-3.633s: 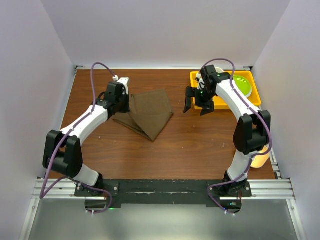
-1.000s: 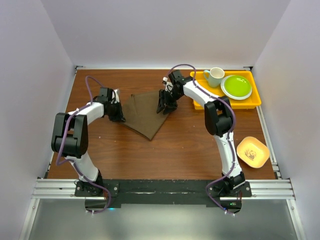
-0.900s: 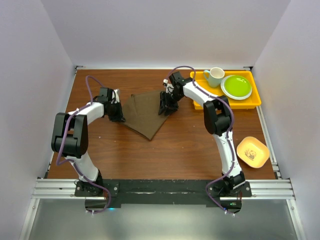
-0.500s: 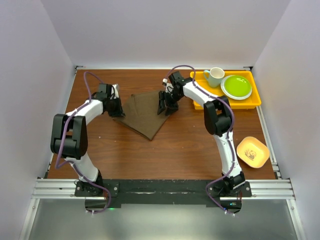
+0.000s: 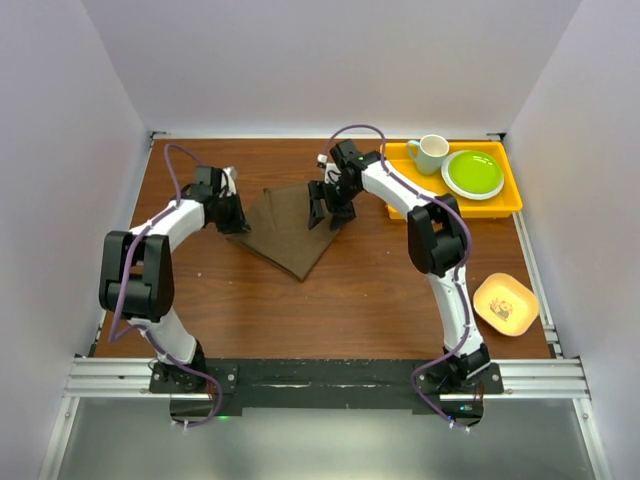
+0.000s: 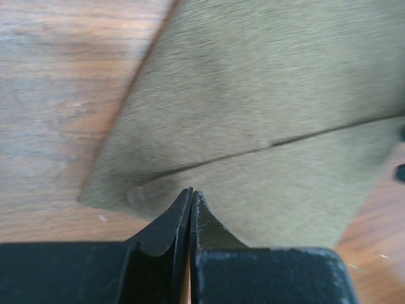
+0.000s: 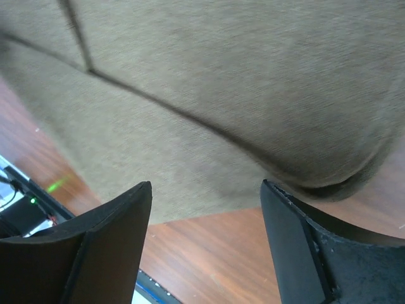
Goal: Fold the napkin, place the utensils inside, and roll it up
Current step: Fold the napkin
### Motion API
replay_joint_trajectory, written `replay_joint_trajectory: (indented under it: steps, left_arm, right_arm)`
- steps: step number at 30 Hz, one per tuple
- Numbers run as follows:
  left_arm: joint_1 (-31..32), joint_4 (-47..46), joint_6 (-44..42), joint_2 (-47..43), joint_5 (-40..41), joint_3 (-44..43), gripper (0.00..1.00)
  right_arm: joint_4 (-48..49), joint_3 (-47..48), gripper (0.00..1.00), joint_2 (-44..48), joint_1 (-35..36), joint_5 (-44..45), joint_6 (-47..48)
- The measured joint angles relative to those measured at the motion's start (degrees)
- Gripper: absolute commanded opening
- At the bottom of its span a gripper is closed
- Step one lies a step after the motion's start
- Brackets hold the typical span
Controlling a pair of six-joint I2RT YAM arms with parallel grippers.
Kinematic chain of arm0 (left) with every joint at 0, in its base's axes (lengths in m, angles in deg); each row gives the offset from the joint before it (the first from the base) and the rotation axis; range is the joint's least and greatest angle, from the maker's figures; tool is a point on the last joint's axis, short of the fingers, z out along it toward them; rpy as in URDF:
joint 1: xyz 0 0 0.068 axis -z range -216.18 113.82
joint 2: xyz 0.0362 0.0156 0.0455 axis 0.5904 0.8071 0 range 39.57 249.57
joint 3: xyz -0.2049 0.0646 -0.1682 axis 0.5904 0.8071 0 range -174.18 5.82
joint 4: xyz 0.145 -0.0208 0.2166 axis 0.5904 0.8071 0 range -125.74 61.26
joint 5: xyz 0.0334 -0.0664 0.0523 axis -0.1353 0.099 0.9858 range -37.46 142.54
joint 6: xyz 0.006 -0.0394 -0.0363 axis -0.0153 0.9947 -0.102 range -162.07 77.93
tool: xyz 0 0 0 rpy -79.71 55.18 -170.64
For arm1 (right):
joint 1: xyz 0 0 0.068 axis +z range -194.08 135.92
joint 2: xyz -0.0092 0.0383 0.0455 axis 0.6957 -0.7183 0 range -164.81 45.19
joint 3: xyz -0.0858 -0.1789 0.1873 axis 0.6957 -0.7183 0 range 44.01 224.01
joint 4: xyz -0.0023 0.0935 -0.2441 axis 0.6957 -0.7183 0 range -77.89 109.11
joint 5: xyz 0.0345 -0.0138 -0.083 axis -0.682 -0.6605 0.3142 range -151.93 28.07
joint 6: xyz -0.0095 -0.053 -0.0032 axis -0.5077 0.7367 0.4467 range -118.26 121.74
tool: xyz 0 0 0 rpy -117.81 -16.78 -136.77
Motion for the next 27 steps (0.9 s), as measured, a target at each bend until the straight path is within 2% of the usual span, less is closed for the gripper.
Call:
replay_joint_trajectory:
  steps: [2,5,6,9,11,16,21,24,27]
  left_arm:
    - [0.00,-0.59,1.29,-1.22,-1.55,0.31,0.05]
    - [0.00,-2.54,3.17,-3.34,-3.76,2.32,0.05]
    - [0.00,-3.19,3.54,-3.74,-4.33,3.17,0.05]
    - [0.00,-3.91,4.39,-3.76,-5.38,4.90,0.05]
    - [0.00,-4.11,4.55,-3.76,-5.86,5.60,0.05]
    - [0.00,-5.42,4.52,-3.08,-6.78,6.03,0.04]
    - [0.00,-5.57,3.43,-0.92,-6.23,6.05,0.04]
    - [0.00,-5.31,2.58,-0.35,-5.57,6.05,0.07]
    - [0.00,-4.48,2.38,-0.68,-5.01,5.79,0.15]
  right_arm:
    - [-0.24,-0.02,0.72,1.53,1.18,0.15,0.02]
    - [1.03,-0.50,0.61,4.17,3.65,-1.05,-0.24]
    - [1.97,-1.20,0.52,5.49,4.87,-1.90,-0.61]
    - [4.35,-2.32,0.40,6.75,8.07,-5.38,-1.53]
    - [6.38,-3.43,0.36,6.71,10.38,-7.34,-1.99]
    - [8.33,-6.62,0.35,5.64,14.43,-10.14,-2.60]
    - [9.53,-9.05,0.35,4.04,14.51,-9.79,-2.54]
    - [10.54,-10.40,0.39,2.84,13.84,-9.60,-2.38]
    - [10.25,-11.30,0.45,2.43,13.57,-8.98,-2.32]
